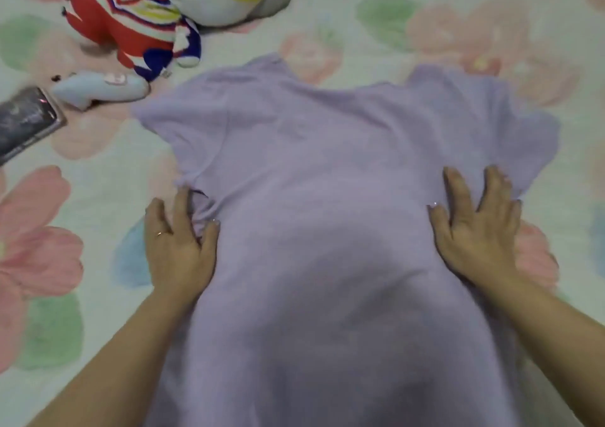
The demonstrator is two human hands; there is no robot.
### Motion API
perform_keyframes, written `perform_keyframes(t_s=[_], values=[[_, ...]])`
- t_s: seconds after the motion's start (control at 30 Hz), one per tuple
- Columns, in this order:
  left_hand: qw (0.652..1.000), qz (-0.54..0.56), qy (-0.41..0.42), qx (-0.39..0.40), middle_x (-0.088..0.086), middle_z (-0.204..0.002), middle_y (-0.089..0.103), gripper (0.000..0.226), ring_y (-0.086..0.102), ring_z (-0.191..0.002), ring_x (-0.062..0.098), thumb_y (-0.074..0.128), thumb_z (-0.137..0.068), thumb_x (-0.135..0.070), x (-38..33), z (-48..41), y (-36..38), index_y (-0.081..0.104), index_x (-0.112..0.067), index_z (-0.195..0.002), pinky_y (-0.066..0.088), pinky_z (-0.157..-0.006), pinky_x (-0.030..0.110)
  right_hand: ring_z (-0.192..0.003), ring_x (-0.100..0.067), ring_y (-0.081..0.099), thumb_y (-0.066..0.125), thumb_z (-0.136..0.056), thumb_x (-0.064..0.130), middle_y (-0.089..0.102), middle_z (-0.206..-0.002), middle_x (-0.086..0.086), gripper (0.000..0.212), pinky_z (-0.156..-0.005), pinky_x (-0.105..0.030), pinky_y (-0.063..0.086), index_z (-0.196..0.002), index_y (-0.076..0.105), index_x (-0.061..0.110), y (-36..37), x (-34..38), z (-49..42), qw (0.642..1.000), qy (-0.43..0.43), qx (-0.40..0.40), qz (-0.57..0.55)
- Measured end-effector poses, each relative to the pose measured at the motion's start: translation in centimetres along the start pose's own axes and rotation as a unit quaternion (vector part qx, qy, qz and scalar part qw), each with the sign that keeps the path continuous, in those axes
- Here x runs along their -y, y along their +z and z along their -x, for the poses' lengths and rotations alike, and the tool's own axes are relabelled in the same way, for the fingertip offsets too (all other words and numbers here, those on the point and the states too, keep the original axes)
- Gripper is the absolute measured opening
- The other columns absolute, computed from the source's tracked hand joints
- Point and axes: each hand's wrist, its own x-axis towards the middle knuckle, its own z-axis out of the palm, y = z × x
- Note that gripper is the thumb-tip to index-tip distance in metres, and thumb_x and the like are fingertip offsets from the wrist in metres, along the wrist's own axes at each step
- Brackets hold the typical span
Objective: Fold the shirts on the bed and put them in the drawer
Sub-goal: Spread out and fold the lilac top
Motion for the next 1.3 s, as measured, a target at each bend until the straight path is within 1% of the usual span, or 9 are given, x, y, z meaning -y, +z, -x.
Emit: perform_keyframes(t_s=[0.13, 0.23, 0.37, 0.5, 0.7, 0.9, 1.0, 1.1, 1.3], values=[[0.996, -0.030, -0.084, -0.021, 0.036, -0.113, 0.052, 0.060, 0.047, -0.105, 0.050, 0.052, -0.082, -0.029, 2.8, 5.3, -0.9, 0.045, 0.012, -0.125, 0.032, -0.093, 0.048, -0.126, -0.050, 0.031, 0.049, -0.082, 0.041, 0.029, -0.139, -0.037, 0.074, -0.106, -0.053, 0.024, -0.140, 0.028, 0.000, -0.5, -2.2, 4.7, 0.989, 0.122, -0.047, -0.071], [0.988, -0.038, -0.151, 0.025, 0.032, -0.098, 0.058, 0.042, 0.055, -0.092, 0.048, 0.056, -0.090, -0.026, 2.6, 7.9, -1.9, 0.050, 0.008, -0.113, 0.041, -0.076, 0.047, -0.118, -0.044, 0.043, 0.057, -0.071, 0.044, 0.043, -0.132, -0.029, 0.081, -0.099, -0.052, 0.033, -0.135, 0.031, 0.000, -2.2, -2.4, 9.0, 0.963, 0.235, 0.022, -0.126], [0.977, -0.011, -0.182, 0.108, 0.018, -0.069, 0.052, 0.028, 0.055, -0.077, 0.045, 0.055, -0.090, -0.027, 4.1, 9.1, -3.9, 0.044, -0.002, -0.085, 0.029, -0.062, 0.038, -0.083, -0.038, 0.060, 0.065, -0.084, 0.035, 0.065, -0.091, -0.023, 0.033, -0.073, -0.042, 0.044, -0.091, 0.059, 0.003, -4.2, -4.2, 13.3, 0.927, 0.291, 0.185, -0.146], [0.976, 0.013, -0.177, 0.130, 0.010, -0.056, 0.045, 0.042, 0.049, -0.063, 0.034, 0.055, -0.080, -0.042, 6.1, 9.2, -6.3, 0.047, -0.003, -0.068, 0.028, -0.057, 0.036, -0.063, -0.033, 0.057, 0.062, -0.086, 0.031, 0.063, -0.069, -0.019, 0.030, -0.051, -0.035, 0.044, -0.065, 0.056, 0.010, -6.3, -7.3, 14.0, 0.935, 0.291, 0.146, -0.140], [0.934, 0.154, -0.224, 0.230, 0.000, -0.079, 0.061, 0.040, 0.058, -0.067, 0.023, 0.072, -0.071, -0.039, 6.8, 13.6, -6.4, 0.050, -0.017, -0.096, 0.044, -0.058, 0.035, -0.070, -0.022, 0.059, 0.069, -0.080, 0.035, 0.064, -0.080, 0.000, 0.025, -0.056, -0.030, 0.044, -0.091, 0.057, 0.015, -6.1, -6.5, 17.4, 0.901, 0.278, 0.260, -0.208], [0.951, -0.020, -0.196, 0.239, 0.022, -0.087, 0.063, 0.030, 0.058, -0.069, 0.037, 0.068, -0.081, -0.022, 7.9, 13.9, -7.4, 0.049, -0.011, -0.101, 0.043, -0.062, 0.040, -0.053, -0.032, 0.054, 0.072, -0.075, 0.034, 0.064, -0.077, -0.015, 0.036, -0.052, -0.035, 0.043, -0.097, 0.050, 0.015, -7.5, -9.2, 18.3, 0.922, 0.298, 0.243, -0.057], [0.981, -0.101, -0.109, 0.122, 0.032, -0.101, 0.058, 0.060, 0.056, -0.091, 0.049, 0.067, -0.079, -0.034, 5.3, 11.2, -7.2, 0.045, -0.006, -0.128, 0.045, -0.077, 0.051, -0.083, -0.030, 0.058, 0.062, -0.082, 0.034, 0.059, -0.102, -0.016, 0.051, -0.073, -0.043, 0.050, -0.124, 0.044, 0.013, -6.4, -7.3, 14.3, 0.958, 0.190, 0.214, 0.019], [0.999, -0.010, -0.039, -0.002, 0.032, -0.112, 0.053, 0.067, 0.053, -0.099, 0.047, 0.057, -0.073, -0.040, -0.1, 6.8, -5.3, 0.048, -0.006, -0.131, 0.043, -0.083, 0.050, -0.110, -0.039, 0.049, 0.053, -0.087, 0.026, 0.054, -0.116, -0.023, 0.045, -0.097, -0.040, 0.036, -0.127, 0.048, 0.007, -5.5, 1.6, 7.5, 0.995, 0.017, 0.093, -0.017], [1.000, -0.020, -0.010, -0.002, 0.011, -0.148, 0.023, 0.062, 0.018, -0.137, 0.029, 0.049, -0.087, -0.050, -3.6, -0.3, 1.3, 0.027, -0.033, -0.143, 0.017, -0.109, 0.045, -0.119, -0.032, 0.044, 0.044, -0.095, 0.026, 0.047, -0.130, -0.013, 0.038, -0.098, -0.043, 0.036, -0.131, 0.046, 0.015, -1.2, 20.5, -3.3, 0.946, -0.270, 0.155, -0.089]])
